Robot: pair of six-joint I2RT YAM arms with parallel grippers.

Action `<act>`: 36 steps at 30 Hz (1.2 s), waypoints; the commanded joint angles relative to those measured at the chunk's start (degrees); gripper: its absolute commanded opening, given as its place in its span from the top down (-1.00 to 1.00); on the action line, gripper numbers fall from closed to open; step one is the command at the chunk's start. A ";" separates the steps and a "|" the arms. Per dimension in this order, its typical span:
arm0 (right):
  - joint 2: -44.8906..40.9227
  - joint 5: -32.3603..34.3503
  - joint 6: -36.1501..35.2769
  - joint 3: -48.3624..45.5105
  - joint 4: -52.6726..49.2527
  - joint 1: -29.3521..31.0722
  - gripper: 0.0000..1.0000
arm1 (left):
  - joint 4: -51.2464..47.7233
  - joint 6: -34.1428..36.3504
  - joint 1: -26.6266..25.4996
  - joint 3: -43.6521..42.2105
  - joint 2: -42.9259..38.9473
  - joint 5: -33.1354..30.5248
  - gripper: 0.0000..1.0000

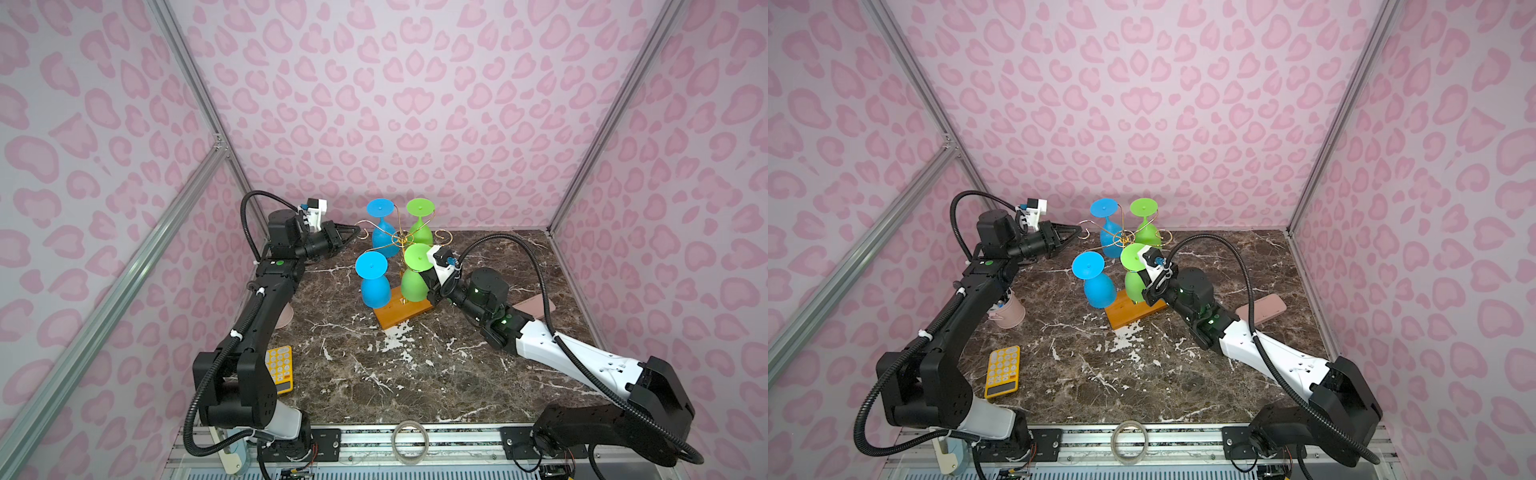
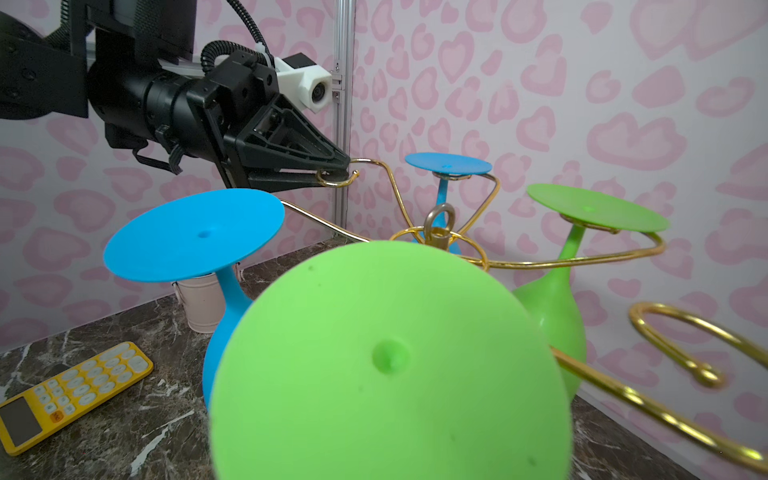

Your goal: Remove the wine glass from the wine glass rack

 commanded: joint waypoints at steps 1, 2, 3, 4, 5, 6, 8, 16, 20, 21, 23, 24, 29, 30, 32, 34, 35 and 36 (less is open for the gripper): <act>1.32 -3.17 -3.01 0.02 -3.24 0.47 1.00 | 3.96 8.36 -0.81 0.63 0.16 3.94 0.94; 1.46 -3.48 -2.92 0.02 -3.38 0.50 0.98 | 3.88 8.36 -0.86 0.65 0.21 3.94 0.94; 1.49 -3.63 -2.77 0.11 -3.45 0.53 0.89 | 3.87 8.36 -0.86 0.68 0.19 3.94 0.94; 1.57 -3.72 -2.42 0.03 -3.50 0.52 0.78 | 3.78 8.36 -0.86 0.70 0.30 3.85 0.94; 1.49 -3.80 -2.22 -0.17 -3.41 0.54 0.66 | 3.67 8.32 -0.81 0.76 0.25 3.85 0.94; 1.41 -3.92 -2.05 -0.23 -3.56 0.52 0.58 | 3.65 8.28 -0.82 0.74 0.33 3.82 0.94; 1.03 -4.05 -1.31 -0.62 -3.47 0.44 0.44 | 3.61 8.19 -0.83 0.69 0.39 3.84 0.94; -1.42 -1.73 0.99 -3.22 -0.75 0.44 0.19 | 3.26 8.27 -0.85 1.02 0.47 3.82 0.94; -2.05 -0.34 1.36 -3.61 -0.48 0.36 0.03 | 3.08 8.27 -0.85 1.17 0.74 3.55 0.94; -2.14 0.08 1.47 -3.68 -0.15 0.32 -0.01 | 3.08 8.27 -0.85 1.22 0.80 3.59 0.94; -2.30 0.66 1.96 -3.77 0.69 0.19 -0.09 | 3.08 8.11 -0.85 1.30 1.02 3.58 0.94; -2.42 0.90 2.35 -3.81 0.93 0.12 -0.12 | 3.08 8.10 -0.83 1.39 1.12 3.59 0.94; -3.14 2.21 3.64 -4.06 1.25 -0.42 -0.41 | 2.73 7.92 -0.79 1.91 1.30 3.56 0.94; -3.38 2.25 3.95 -4.17 1.16 -0.52 -0.46 | 2.60 7.92 -0.85 2.07 1.39 3.67 0.94; -3.98 2.75 4.60 -4.50 0.99 -0.76 -0.55 | 2.42 7.68 -0.85 2.35 1.74 3.59 0.94; -4.82 3.44 5.36 -5.34 1.30 -1.18 -0.67 | 2.45 7.32 -0.84 2.51 2.07 3.41 0.93; -5.30 3.94 5.62 -5.87 1.70 -1.35 -0.72 | 2.46 7.23 -0.86 2.53 2.22 3.41 0.91; -5.75 4.24 5.89 -6.51 2.02 -1.56 -0.78 | 2.55 7.05 -0.86 2.54 2.38 3.32 0.90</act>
